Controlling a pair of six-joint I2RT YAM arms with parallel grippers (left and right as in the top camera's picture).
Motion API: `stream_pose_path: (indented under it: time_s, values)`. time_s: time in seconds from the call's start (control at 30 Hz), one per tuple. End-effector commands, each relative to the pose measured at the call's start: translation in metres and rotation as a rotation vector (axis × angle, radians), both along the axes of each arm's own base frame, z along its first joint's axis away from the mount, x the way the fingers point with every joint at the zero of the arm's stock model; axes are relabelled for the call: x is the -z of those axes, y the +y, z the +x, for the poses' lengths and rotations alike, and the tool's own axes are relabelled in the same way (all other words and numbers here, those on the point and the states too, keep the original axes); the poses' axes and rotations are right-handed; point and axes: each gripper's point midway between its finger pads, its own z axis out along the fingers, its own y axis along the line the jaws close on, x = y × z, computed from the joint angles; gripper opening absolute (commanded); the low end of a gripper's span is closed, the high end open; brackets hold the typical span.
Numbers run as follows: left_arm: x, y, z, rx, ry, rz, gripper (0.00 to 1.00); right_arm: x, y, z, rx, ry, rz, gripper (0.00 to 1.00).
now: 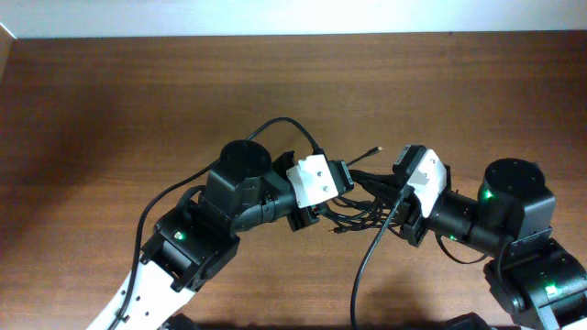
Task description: Untangle cables
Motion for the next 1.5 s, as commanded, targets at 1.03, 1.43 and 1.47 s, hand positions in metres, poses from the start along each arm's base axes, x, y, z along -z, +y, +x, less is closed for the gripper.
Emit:
stream_pose_path:
  time_s: [1.03, 1.43, 1.47]
  values:
    - [0.064, 0.001, 0.024, -0.521, 0.873, -0.225, 0.0, -0.026, -0.017, 0.024, 0.157, -0.129, -0.005, 0.04]
    - [-0.007, 0.016, 0.007, -0.272, 0.34, -0.179, 0.0, -0.018, -0.027, 0.031, 0.226, -0.113, -0.043, 0.75]
    - [-0.006, 0.021, 0.015, -0.321, 0.322, -0.174, 0.0, -0.014, -0.028, 0.03, 0.229, -0.095, -0.053, 0.75]
